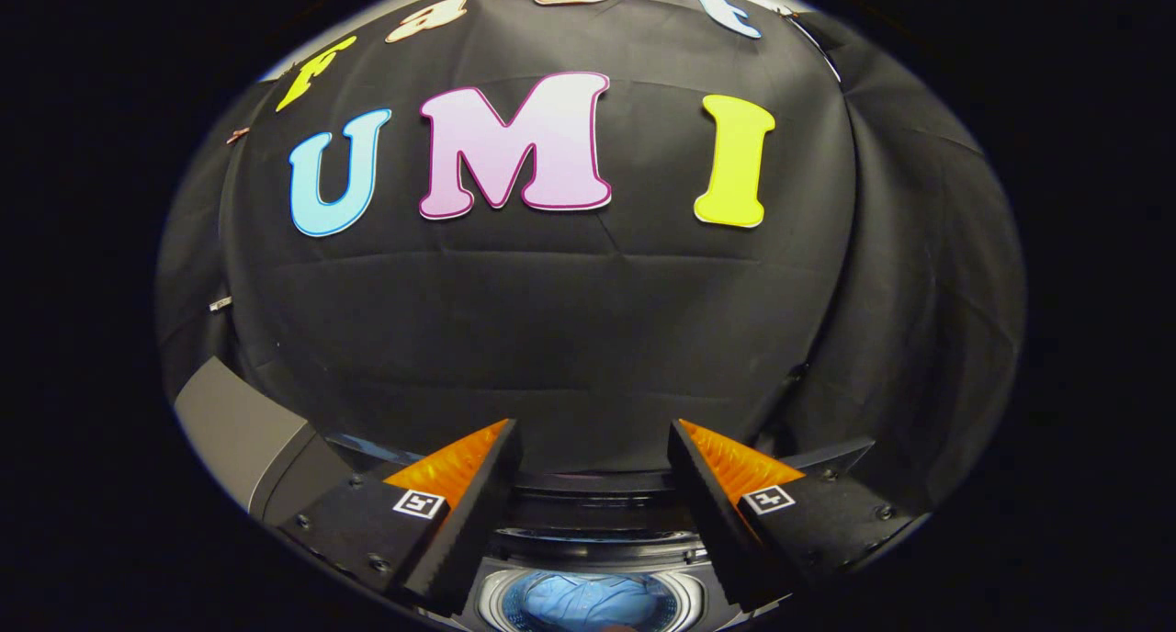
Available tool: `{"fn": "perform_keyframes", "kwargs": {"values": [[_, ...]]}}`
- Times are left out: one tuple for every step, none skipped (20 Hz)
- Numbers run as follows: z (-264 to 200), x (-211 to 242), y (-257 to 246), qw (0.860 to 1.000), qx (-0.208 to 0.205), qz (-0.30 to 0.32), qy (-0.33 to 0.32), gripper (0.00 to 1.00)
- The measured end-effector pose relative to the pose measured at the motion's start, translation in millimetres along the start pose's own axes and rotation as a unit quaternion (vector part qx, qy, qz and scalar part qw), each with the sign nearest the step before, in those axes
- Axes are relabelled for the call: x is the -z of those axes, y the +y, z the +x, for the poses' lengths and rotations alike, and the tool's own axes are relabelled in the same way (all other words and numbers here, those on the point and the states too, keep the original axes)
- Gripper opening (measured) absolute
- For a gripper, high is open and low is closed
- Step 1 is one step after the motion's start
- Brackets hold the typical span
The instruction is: Put the clothes into the washing machine and then close the washing machine lid.
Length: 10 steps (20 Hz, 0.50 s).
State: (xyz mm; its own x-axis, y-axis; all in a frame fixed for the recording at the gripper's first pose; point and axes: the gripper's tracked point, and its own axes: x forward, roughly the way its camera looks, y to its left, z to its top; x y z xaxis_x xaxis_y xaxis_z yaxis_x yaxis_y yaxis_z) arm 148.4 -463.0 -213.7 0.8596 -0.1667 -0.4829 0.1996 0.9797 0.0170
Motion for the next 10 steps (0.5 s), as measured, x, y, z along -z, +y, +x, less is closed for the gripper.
{"fn": "perform_keyframes", "kwargs": {"values": [[-4.5,1.3,0.0,1.000,0.002,-0.001,0.000,1.00],[-9.6,1.5,-0.6,1.000,0.003,-0.004,-0.002,1.00],[-11.9,1.6,0.3,1.000,0.003,-0.005,-0.004,1.00],[-14.4,2.5,1.0,1.000,0.004,-0.003,-0.005,1.00],[-17.4,4.4,0.8,1.000,0.007,-0.004,-0.005,1.00],[-19.9,5.4,0.2,1.000,0.011,-0.007,-0.009,1.00],[-22.7,5.6,0.8,1.000,0.014,-0.009,-0.011,1.00],[-26.9,6.5,0.1,1.000,0.016,-0.007,-0.010,1.00],[-31.0,8.1,1.1,1.000,0.019,-0.005,-0.008,1.00],[-35.0,9.8,1.6,1.000,0.024,-0.005,-0.006,1.00]]}}
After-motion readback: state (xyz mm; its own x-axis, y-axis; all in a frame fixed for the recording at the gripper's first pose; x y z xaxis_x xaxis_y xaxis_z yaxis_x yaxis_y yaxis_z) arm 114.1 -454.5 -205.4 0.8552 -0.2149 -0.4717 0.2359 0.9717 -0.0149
